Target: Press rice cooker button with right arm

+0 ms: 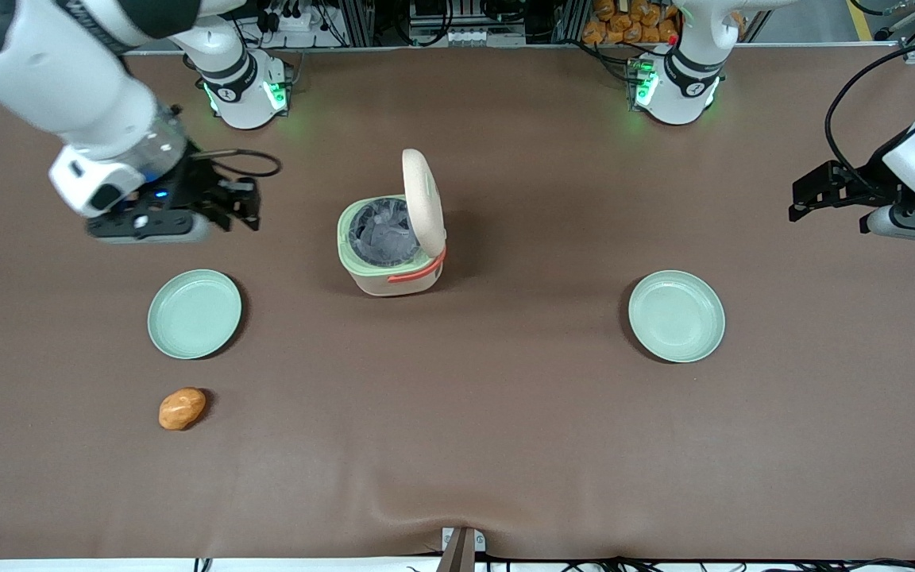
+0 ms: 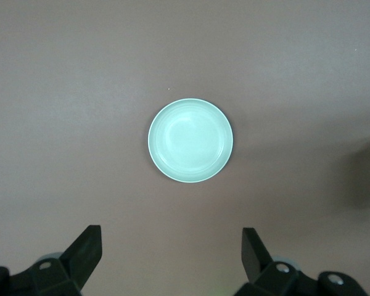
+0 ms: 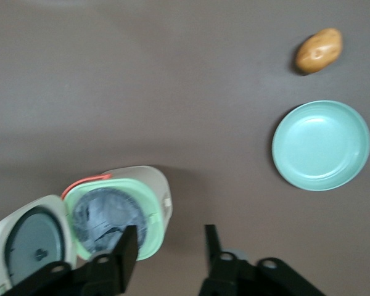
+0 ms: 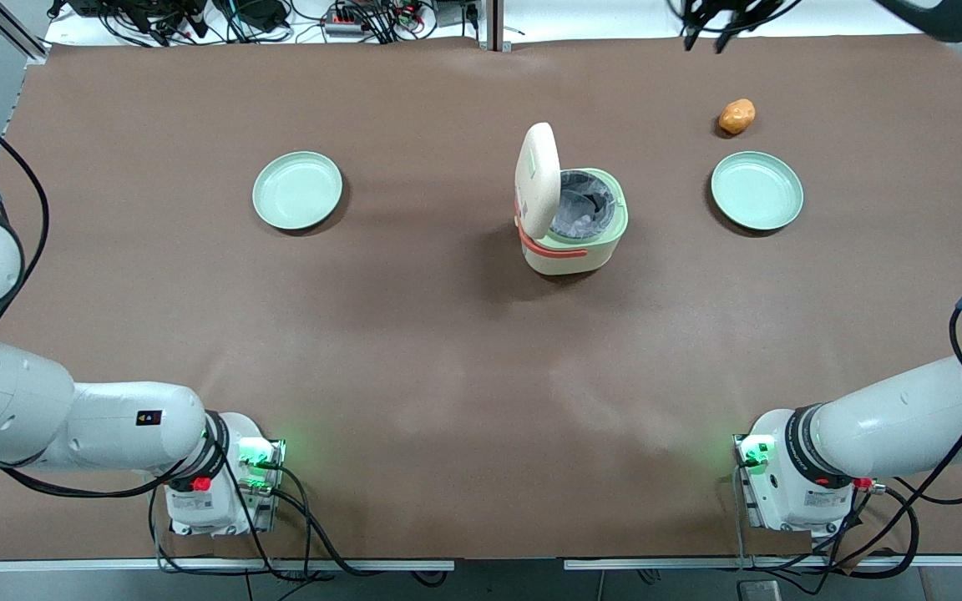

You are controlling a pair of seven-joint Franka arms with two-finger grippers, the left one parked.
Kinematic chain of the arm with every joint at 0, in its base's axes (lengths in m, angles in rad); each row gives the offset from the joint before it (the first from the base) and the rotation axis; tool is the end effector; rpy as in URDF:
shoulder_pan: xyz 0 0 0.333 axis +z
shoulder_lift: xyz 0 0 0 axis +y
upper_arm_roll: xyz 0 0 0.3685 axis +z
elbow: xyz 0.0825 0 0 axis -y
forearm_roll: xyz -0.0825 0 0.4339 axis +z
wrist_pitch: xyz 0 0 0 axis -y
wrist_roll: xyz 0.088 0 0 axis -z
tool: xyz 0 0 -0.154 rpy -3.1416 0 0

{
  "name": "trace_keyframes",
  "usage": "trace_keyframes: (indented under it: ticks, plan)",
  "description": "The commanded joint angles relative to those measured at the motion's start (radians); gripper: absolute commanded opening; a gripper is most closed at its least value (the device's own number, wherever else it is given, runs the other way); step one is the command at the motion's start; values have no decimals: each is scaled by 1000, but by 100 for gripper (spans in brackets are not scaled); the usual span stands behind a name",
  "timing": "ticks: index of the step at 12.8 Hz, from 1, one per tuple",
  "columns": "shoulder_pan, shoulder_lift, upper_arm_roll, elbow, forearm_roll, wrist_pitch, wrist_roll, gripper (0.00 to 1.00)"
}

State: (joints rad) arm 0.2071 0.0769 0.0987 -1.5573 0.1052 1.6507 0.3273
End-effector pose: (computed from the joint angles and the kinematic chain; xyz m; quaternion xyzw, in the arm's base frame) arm 0.6057 0.2050 0.5975 -0.9983 0.0147 0.0095 0.0560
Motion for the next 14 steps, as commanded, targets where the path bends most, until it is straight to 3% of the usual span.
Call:
trace_keyframes:
  ticks: [1, 8, 14]
  plan:
    - [-11, -12, -62, 25, 4, -44, -118, 100]
    - [-26, -40, -195, 45, -36, -88, -316, 100]
    - [-38, -60, -201, 48, -30, -118, -335, 100]
